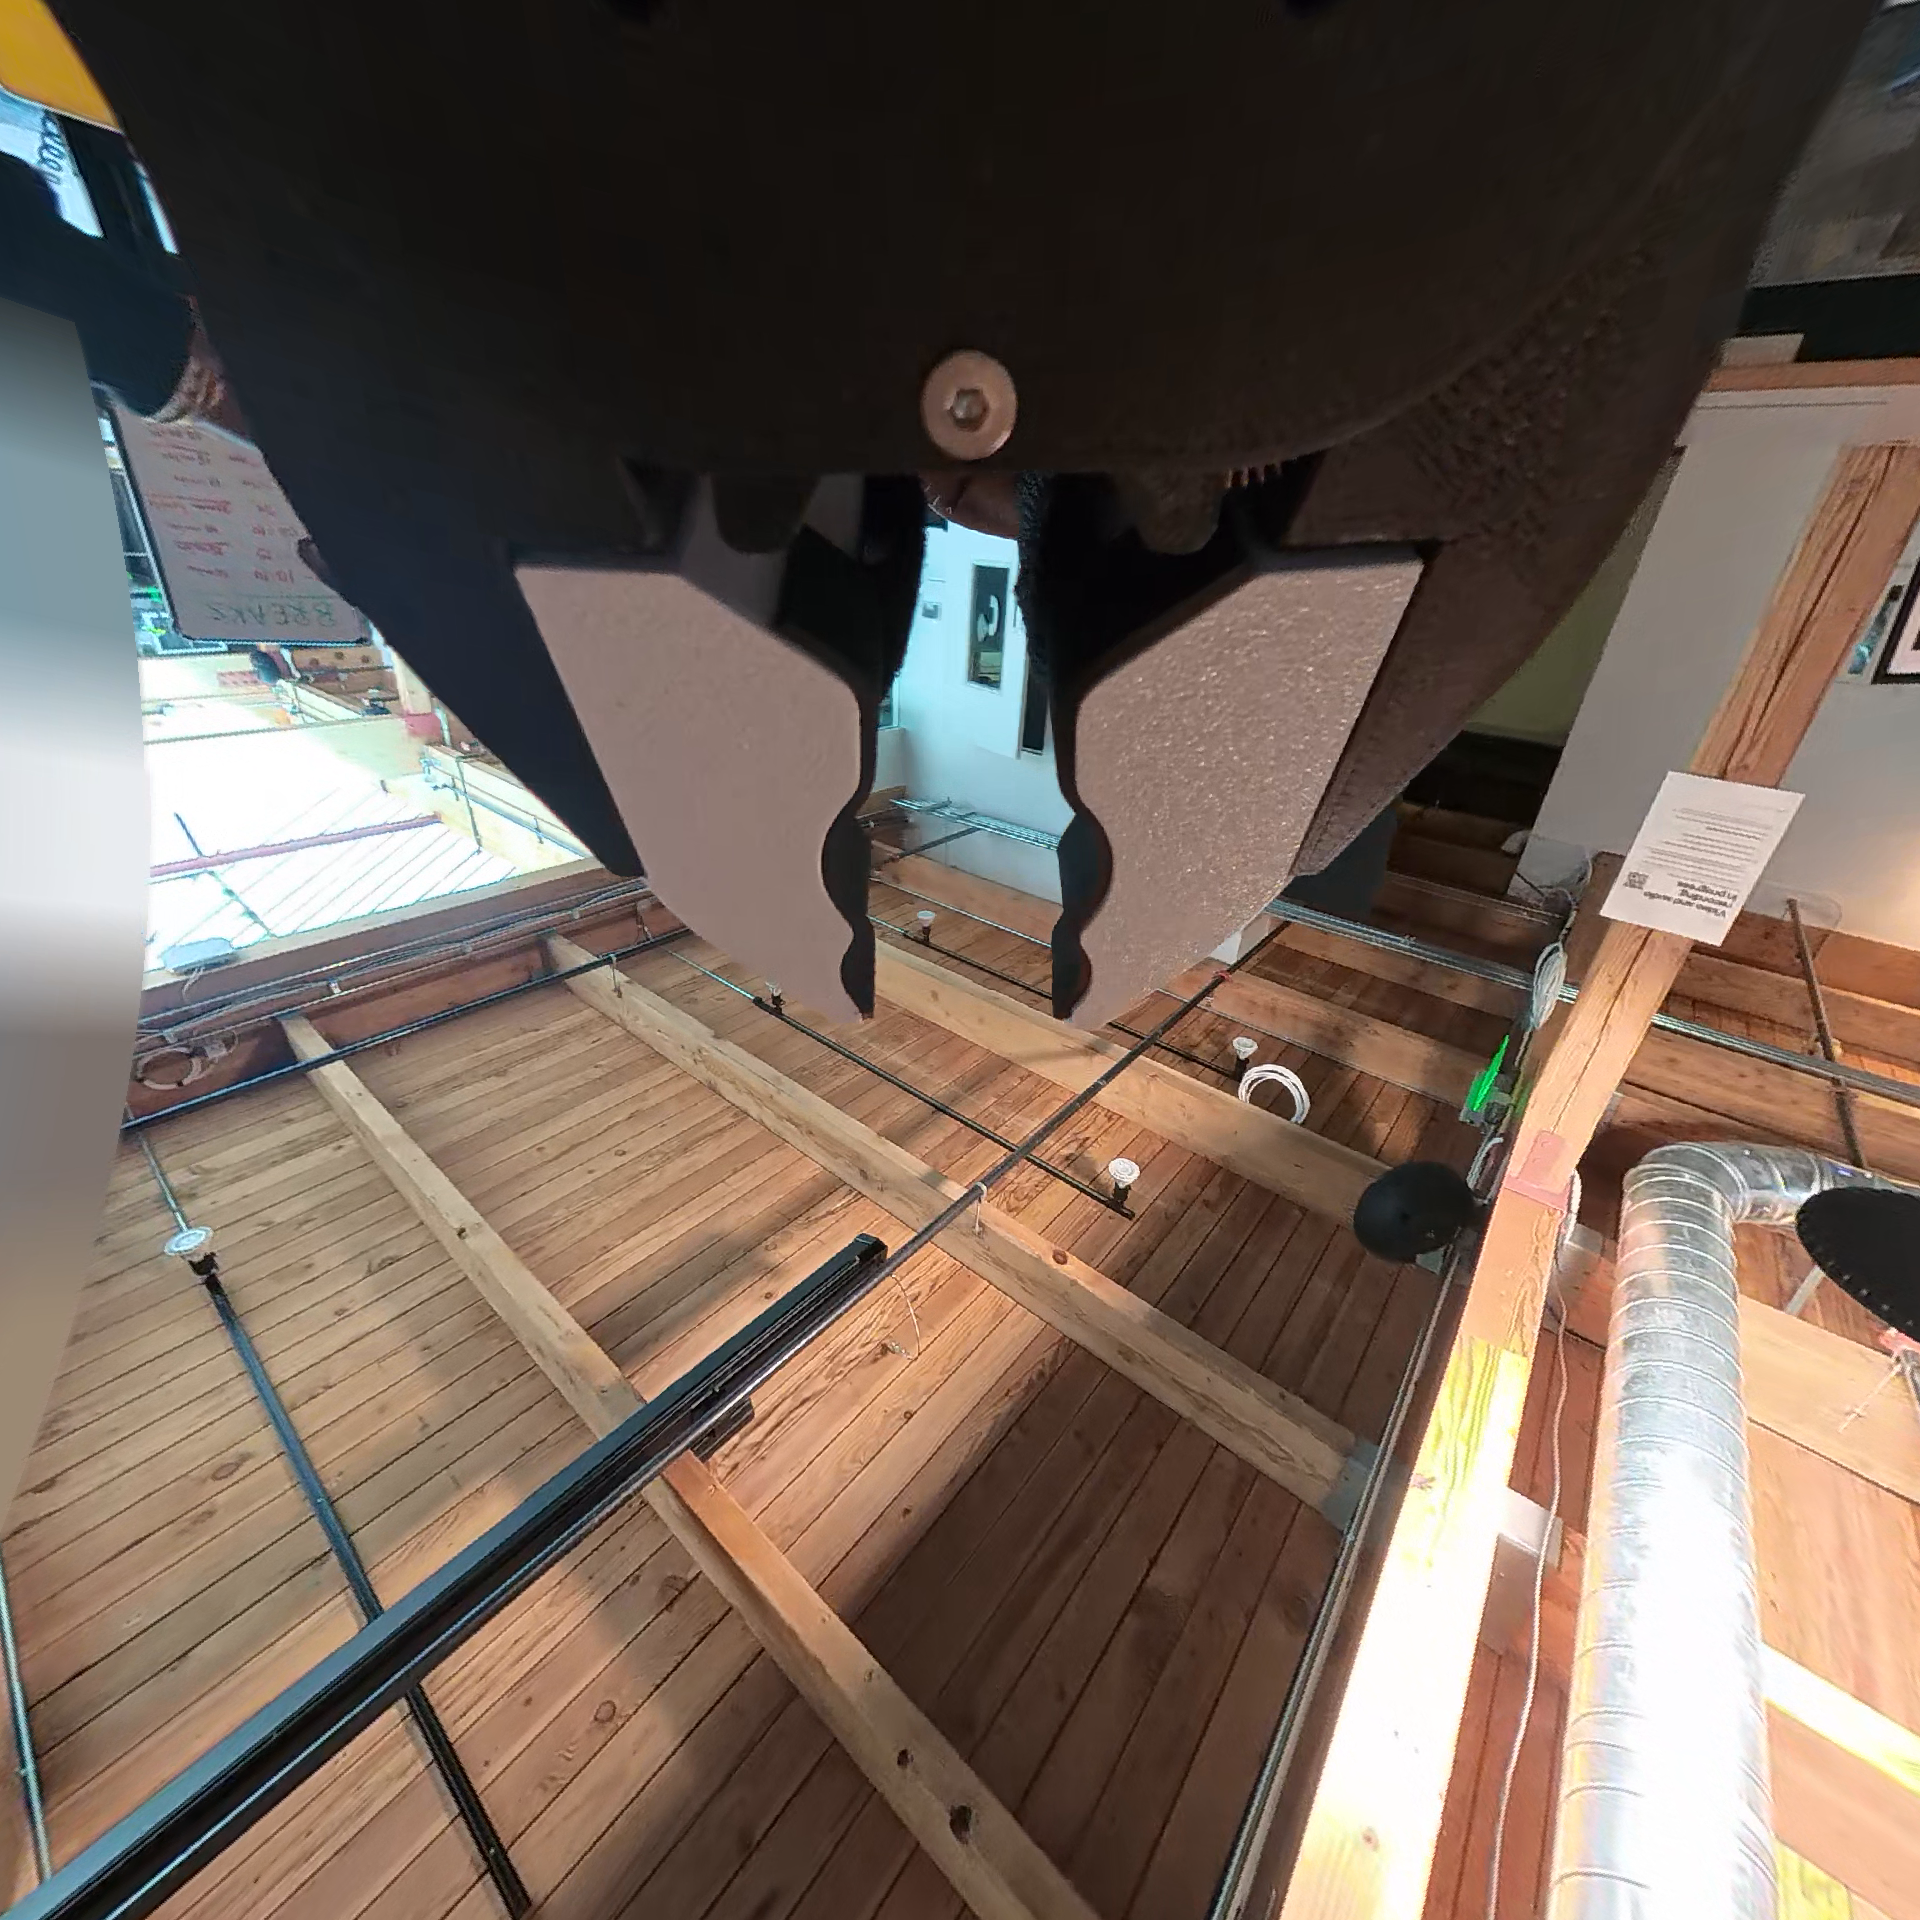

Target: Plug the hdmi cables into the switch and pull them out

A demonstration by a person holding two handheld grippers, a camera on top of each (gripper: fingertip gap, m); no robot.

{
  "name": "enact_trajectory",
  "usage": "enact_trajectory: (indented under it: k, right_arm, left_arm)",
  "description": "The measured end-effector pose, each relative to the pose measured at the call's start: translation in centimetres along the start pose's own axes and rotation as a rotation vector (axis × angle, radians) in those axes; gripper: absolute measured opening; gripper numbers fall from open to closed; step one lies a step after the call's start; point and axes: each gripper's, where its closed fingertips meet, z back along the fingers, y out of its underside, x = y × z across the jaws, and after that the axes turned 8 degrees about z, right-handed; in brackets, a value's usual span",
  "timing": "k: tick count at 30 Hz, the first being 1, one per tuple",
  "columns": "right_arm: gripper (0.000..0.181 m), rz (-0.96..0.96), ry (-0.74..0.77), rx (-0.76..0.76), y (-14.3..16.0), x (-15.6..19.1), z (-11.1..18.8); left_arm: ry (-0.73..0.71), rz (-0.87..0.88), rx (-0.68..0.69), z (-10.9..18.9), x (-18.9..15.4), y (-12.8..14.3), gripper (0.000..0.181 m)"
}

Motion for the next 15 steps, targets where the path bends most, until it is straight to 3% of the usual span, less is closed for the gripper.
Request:
enact_trajectory:
  k: [4, 8, 11, 15]
  right_arm:
    - [0.016, -0.007, -0.089, 0.059, 1.3, 1.6, -3.0]
    - [0.022, -0.076, -0.075, 0.001, 0.7, 1.4, -4.2]
    - [0.026, -0.133, 0.021, -0.030, 0.5, 0.0, -3.4]
    - [0.052, -0.292, 0.147, -0.186, -1.3, -1.3, 0.2]
  left_arm:
    - [0.005, 0.003, -0.001, 0.0, -0.1, 0.0, 0.031]
    - [0.010, 0.002, 0.001, 0.0, -0.2, 0.0, 0.030]
    - [0.009, -0.004, 0.000, 0.1, -0.1, -0.2, 0.030]
    - [0.010, -0.006, -0.005, 0.2, 0.0, -0.6, 0.030]
